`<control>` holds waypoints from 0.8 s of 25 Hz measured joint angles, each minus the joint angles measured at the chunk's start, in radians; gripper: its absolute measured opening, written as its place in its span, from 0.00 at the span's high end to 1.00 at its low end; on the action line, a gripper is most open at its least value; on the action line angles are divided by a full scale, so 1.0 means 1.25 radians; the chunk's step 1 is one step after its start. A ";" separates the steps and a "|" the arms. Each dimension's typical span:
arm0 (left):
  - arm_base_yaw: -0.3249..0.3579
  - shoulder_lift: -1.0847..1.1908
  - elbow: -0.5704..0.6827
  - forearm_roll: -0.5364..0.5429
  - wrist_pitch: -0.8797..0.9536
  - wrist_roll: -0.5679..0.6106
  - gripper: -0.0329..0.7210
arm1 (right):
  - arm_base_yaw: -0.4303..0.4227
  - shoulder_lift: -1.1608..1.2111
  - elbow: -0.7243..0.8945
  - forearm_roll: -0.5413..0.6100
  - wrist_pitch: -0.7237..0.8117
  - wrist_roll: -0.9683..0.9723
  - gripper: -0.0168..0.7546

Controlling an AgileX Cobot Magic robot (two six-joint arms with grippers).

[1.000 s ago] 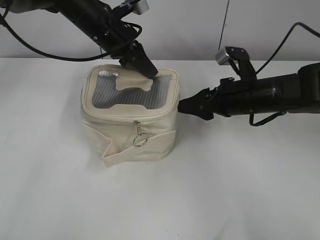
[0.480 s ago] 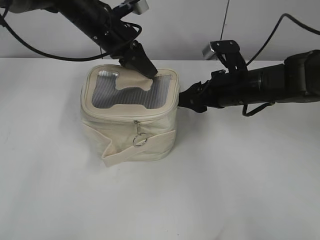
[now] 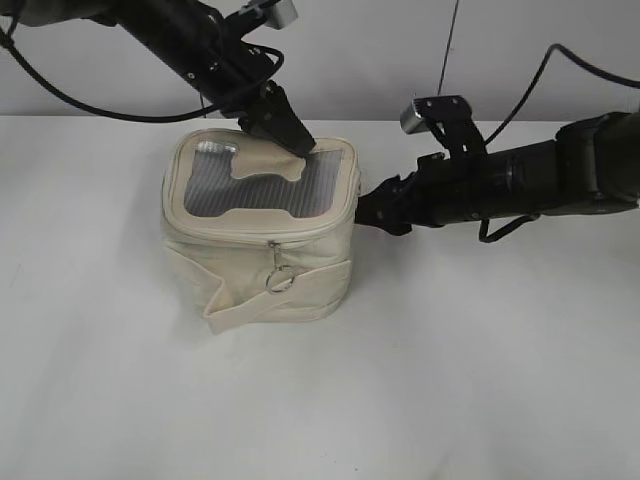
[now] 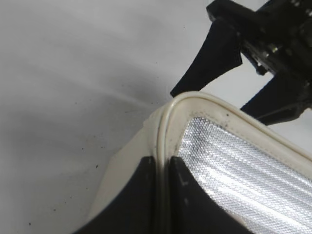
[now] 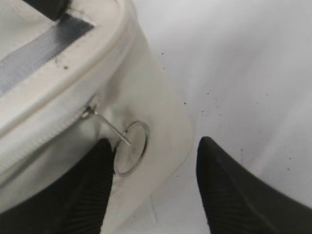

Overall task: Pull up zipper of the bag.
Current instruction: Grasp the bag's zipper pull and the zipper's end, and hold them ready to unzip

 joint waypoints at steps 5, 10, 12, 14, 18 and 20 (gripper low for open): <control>0.000 0.000 0.000 -0.001 0.000 0.000 0.89 | 0.001 0.032 -0.021 0.000 0.002 -0.001 0.58; 0.000 0.000 0.000 -0.001 -0.001 0.000 0.89 | 0.003 0.035 -0.033 0.000 0.017 0.005 0.96; 0.000 0.000 0.000 -0.001 -0.002 -0.001 0.89 | 0.004 0.035 -0.032 0.000 0.018 0.030 0.97; 0.000 0.000 0.000 -0.001 -0.002 -0.003 0.89 | 0.004 0.029 -0.016 0.000 0.018 0.051 0.97; 0.000 0.000 0.000 0.000 -0.005 -0.018 0.89 | 0.003 -0.018 0.044 0.000 0.006 0.059 0.97; 0.000 0.000 0.000 0.000 -0.008 -0.028 0.89 | 0.003 -0.049 0.076 0.000 0.001 0.060 0.97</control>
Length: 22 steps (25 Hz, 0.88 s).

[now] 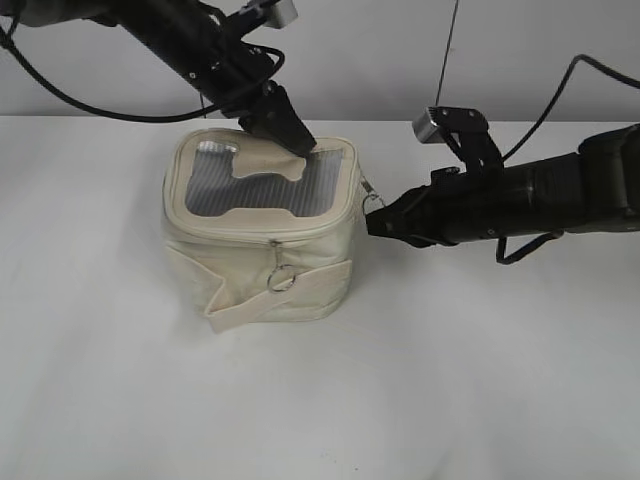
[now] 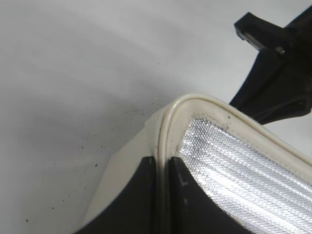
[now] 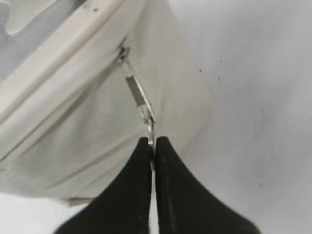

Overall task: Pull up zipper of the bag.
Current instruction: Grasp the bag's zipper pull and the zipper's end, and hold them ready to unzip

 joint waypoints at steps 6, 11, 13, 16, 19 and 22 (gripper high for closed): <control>-0.002 0.000 0.000 0.000 -0.002 -0.036 0.89 | 0.000 -0.093 0.127 0.005 0.006 0.031 0.97; -0.010 0.000 0.000 0.002 -0.016 -0.103 0.89 | 0.001 -0.155 0.228 0.023 0.069 0.040 0.97; -0.013 0.000 0.001 0.005 -0.028 -0.143 0.89 | 0.010 -0.159 0.246 0.027 0.110 0.043 0.97; -0.020 0.000 0.002 0.013 -0.055 -0.210 0.89 | 0.069 -0.159 0.252 0.037 0.114 0.059 0.97; -0.030 -0.001 0.005 0.022 -0.078 -0.265 0.89 | 0.160 -0.159 0.234 0.051 0.080 0.077 0.97; -0.036 -0.002 0.005 0.035 -0.090 -0.308 0.89 | 0.247 -0.158 0.179 0.053 -0.013 0.122 0.97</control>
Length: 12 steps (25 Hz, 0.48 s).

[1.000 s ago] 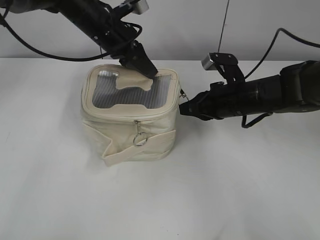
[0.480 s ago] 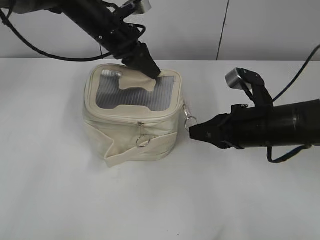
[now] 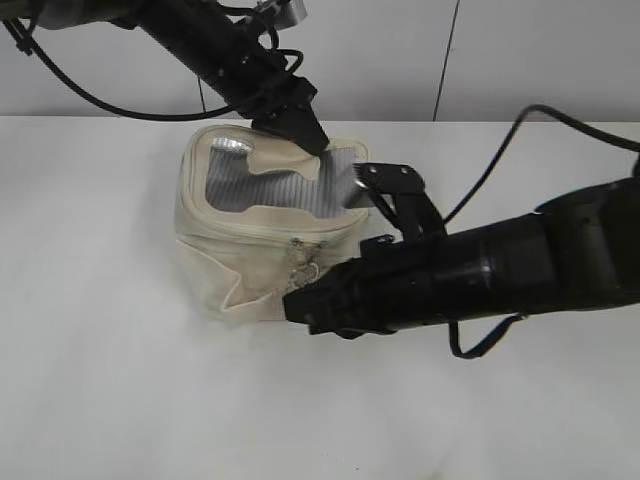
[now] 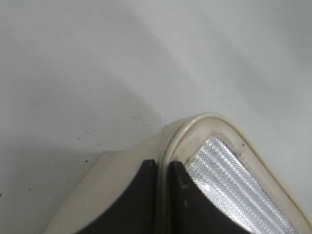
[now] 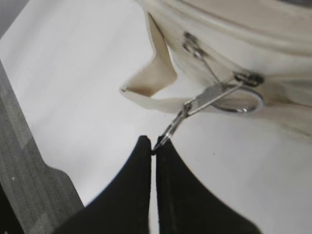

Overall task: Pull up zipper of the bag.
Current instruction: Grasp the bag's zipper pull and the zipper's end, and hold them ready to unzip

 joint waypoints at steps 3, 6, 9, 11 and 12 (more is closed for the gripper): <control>-0.001 0.000 0.000 0.006 -0.004 -0.019 0.89 | 0.063 0.013 -0.063 -0.007 -0.058 0.029 0.97; -0.002 0.000 0.000 0.006 -0.004 -0.024 0.89 | 0.084 0.022 -0.088 -0.014 -0.089 0.078 0.97; -0.002 0.000 0.000 0.005 -0.009 -0.030 0.83 | 0.079 0.022 -0.088 -0.067 -0.108 0.185 0.88; -0.002 0.000 0.000 -0.005 -0.039 -0.041 0.70 | 0.065 0.019 -0.080 -0.165 -0.089 0.289 0.69; 0.000 0.000 0.000 -0.007 -0.044 -0.044 0.65 | 0.057 0.014 -0.075 -0.230 -0.076 0.334 0.57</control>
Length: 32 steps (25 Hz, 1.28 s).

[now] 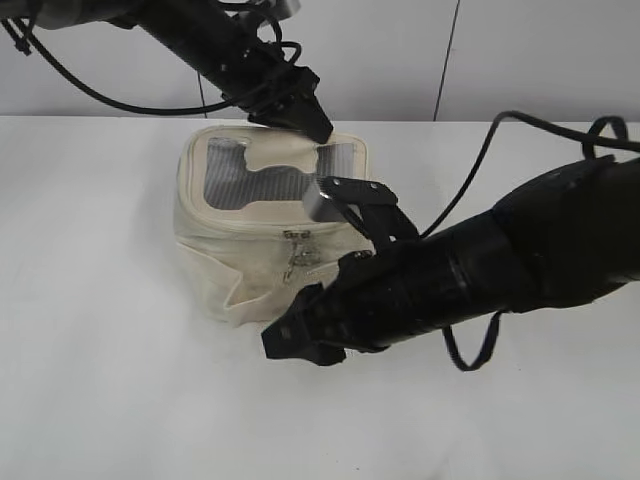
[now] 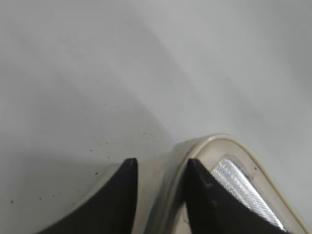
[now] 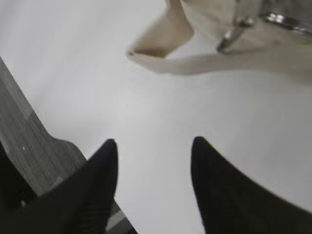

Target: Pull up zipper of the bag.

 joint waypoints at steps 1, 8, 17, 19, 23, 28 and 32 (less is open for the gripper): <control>0.001 -0.001 0.000 -0.001 0.000 -0.002 0.60 | -0.008 -0.012 0.005 -0.069 0.006 0.056 0.48; 0.014 -0.106 0.062 0.000 -0.035 -0.017 0.60 | -0.104 -0.173 0.042 -0.458 0.098 0.431 0.32; 0.023 -0.564 0.524 0.077 -0.188 -0.078 0.60 | -0.312 -0.495 0.047 -0.908 0.397 0.722 0.28; 0.024 -0.702 0.632 0.093 -0.196 -0.084 0.55 | -0.323 -0.599 0.047 -0.994 0.459 0.756 0.24; 0.024 -1.004 0.811 0.131 -0.174 -0.121 0.43 | -0.326 -0.812 0.048 -1.056 0.532 0.808 0.19; 0.024 -1.401 0.928 0.315 -0.076 -0.303 0.39 | -0.326 -0.990 0.048 -1.079 0.586 0.882 0.18; 0.024 -1.627 0.992 0.495 0.059 -0.427 0.34 | -0.326 -1.096 0.048 -1.090 0.635 0.909 0.18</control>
